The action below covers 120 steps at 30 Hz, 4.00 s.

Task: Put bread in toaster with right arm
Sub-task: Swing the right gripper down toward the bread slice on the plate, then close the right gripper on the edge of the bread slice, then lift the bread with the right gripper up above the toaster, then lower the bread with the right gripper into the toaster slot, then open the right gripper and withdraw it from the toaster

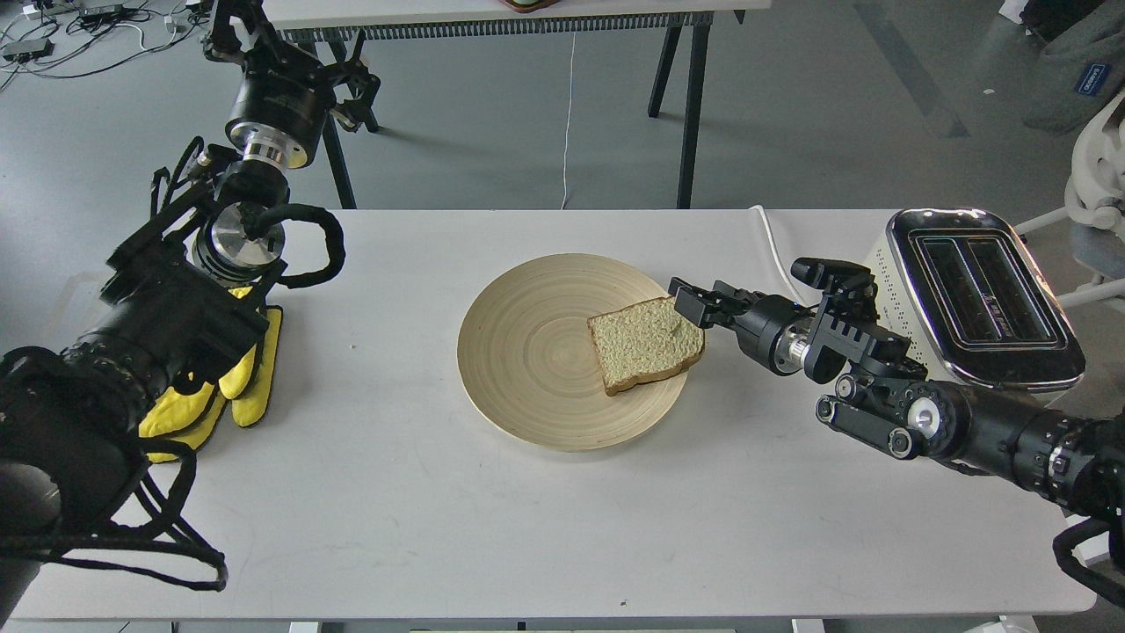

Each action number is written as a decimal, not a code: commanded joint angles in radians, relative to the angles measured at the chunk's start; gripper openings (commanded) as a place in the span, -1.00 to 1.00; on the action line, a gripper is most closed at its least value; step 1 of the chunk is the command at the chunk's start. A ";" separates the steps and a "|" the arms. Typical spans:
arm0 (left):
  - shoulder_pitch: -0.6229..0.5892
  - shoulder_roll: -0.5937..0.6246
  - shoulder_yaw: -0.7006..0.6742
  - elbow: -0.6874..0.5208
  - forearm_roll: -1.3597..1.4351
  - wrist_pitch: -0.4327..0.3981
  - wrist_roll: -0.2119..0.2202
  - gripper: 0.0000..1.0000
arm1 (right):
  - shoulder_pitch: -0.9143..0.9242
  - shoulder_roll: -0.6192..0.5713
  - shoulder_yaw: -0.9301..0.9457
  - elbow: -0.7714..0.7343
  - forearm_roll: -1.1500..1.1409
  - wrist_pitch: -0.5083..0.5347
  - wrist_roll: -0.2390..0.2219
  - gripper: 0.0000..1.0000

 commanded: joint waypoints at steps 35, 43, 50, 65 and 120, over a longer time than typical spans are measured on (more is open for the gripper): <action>0.000 -0.001 -0.001 -0.002 0.000 0.002 -0.002 1.00 | -0.034 0.075 -0.029 -0.050 0.012 -0.018 -0.026 -0.79; 0.000 -0.001 -0.001 -0.005 0.000 0.004 -0.003 1.00 | 0.074 -0.103 -0.016 0.172 0.018 -0.018 -0.040 -0.83; 0.000 -0.001 -0.001 -0.005 0.000 0.004 -0.003 1.00 | 0.222 -0.415 -0.012 0.423 0.020 -0.006 -0.050 -0.83; 0.000 -0.001 -0.001 -0.005 0.000 0.004 -0.005 1.00 | 0.407 -1.009 -0.016 0.732 -0.111 0.128 -0.098 -0.83; 0.000 -0.003 -0.001 -0.006 0.000 0.005 -0.003 1.00 | 0.220 -0.622 0.485 0.499 0.847 0.181 0.082 1.00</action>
